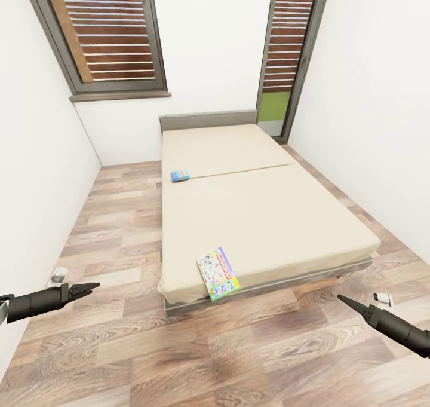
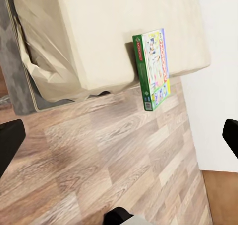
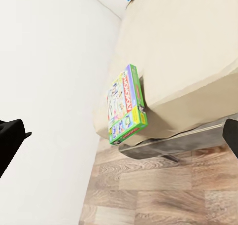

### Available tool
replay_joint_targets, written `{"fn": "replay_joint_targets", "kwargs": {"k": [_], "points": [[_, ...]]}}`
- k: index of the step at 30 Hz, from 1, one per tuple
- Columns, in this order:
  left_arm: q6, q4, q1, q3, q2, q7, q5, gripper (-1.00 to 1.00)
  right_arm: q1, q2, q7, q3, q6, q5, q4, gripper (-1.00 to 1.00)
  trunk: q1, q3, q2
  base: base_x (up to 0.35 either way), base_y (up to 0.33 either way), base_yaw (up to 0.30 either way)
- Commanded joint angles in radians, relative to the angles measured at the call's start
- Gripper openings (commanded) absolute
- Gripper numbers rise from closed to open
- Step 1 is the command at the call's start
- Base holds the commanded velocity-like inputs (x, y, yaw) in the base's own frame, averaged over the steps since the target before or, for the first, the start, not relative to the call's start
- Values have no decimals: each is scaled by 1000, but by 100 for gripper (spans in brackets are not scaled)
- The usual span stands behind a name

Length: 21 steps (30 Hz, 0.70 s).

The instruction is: Put all the toys in the child's room - the three board games (two on the bed and one on the table), the two jigsaw puzzles on the table, and the tennis ball on the table - inside the toy box on the table in the child's room.

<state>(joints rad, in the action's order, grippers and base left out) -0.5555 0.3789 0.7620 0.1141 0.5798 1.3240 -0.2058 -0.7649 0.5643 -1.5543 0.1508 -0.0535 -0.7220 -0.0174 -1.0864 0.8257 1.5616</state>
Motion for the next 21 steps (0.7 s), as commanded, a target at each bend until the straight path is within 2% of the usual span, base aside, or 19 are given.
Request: {"fn": "replay_joint_targets", "kwargs": {"k": [1, 21], "points": [[-10, 0, 0, 1, 0, 3, -1, 100, -1, 0, -3, 9, -6, -8, 0, 100, 0, -1, 0, 0, 0, 0], [-5, 0, 0, 1, 0, 2, -1, 100, -1, 0, -3, 9, -4, -8, 1, 100, 0, -34, 0, 0, 0, 0]]}}
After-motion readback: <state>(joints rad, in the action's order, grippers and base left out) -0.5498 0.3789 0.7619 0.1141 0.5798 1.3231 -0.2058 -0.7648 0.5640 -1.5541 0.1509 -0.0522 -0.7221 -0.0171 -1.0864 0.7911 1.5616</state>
